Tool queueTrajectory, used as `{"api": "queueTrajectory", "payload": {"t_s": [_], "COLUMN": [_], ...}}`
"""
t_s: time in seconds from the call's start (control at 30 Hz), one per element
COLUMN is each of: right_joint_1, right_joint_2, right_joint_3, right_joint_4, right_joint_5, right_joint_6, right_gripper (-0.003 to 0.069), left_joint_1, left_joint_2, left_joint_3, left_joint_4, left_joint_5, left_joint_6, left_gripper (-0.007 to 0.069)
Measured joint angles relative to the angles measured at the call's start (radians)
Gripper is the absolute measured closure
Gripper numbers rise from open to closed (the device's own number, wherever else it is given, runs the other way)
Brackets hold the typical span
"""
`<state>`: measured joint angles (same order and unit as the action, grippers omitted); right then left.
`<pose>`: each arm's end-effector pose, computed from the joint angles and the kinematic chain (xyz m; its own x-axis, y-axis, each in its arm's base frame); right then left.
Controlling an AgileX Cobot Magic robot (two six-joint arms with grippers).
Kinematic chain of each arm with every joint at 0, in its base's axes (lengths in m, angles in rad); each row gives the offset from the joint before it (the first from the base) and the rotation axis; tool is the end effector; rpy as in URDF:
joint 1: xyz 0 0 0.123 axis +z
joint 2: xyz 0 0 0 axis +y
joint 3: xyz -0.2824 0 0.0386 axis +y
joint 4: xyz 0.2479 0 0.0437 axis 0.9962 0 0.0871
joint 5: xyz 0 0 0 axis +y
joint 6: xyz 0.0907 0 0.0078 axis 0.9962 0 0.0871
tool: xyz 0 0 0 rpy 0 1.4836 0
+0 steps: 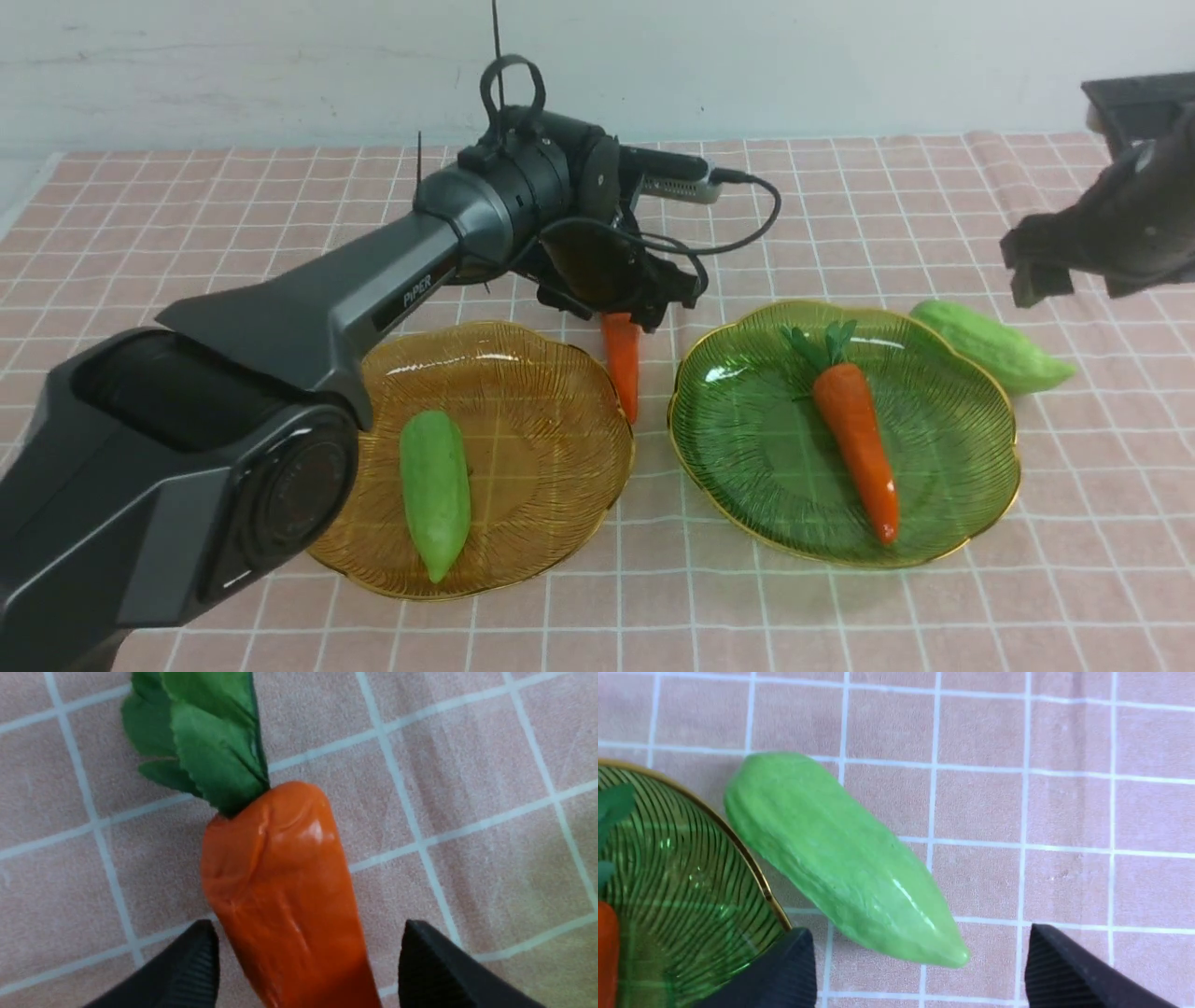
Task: Put different types of vegetables on the plate.
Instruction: 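Pick up the carrot from the table and place it on the green plate with the left gripper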
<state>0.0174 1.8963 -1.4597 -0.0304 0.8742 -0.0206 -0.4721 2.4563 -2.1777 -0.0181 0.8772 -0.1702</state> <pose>0.4008 0.0049 0.2274 -0.9390 -0.0564 -0.3393 -0.0471 0.9983 -0.0356 0.4778 -0.2454 0.1658 -0.8510 0.2316 -0.4713 0.3120 0.9449 -0.0990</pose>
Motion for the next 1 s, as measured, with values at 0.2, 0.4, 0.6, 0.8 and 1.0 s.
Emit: {"api": "queueTrajectory", "payload": {"t_s": [0.2,0.4,0.6,0.8,1.0], "right_joint_1": [0.0,0.0,0.0,0.0,0.0], "right_joint_2": [0.032,0.11,0.127,0.156,0.169], "right_joint_3": [-0.002,-0.002,-0.002,-0.002,-0.014], "right_joint_4": [0.057,0.062,0.071,0.075,0.083], "right_joint_5": [-0.057,-0.082,-0.098,-0.103,-0.126], "right_joint_6": [-0.064,-0.09,-0.101,-0.119,-0.116], "right_gripper": [0.0111,0.0111,0.0111,0.0124,0.0233], "left_joint_1": [0.0,0.0,0.0,-0.001,-0.013], "left_joint_2": [0.033,0.044,0.067,0.066,0.042], "left_joint_3": [-0.005,-0.015,-0.138,-0.341,-0.417], "left_joint_4": [0.0,0.001,-0.053,-0.141,-0.172], "left_joint_5": [-0.029,-0.053,-0.001,0.165,0.328], "left_joint_6": [-0.003,-0.003,-0.003,-0.003,0.007], "left_gripper": [0.0162,0.035,0.0397,0.0397,0.0398]}}
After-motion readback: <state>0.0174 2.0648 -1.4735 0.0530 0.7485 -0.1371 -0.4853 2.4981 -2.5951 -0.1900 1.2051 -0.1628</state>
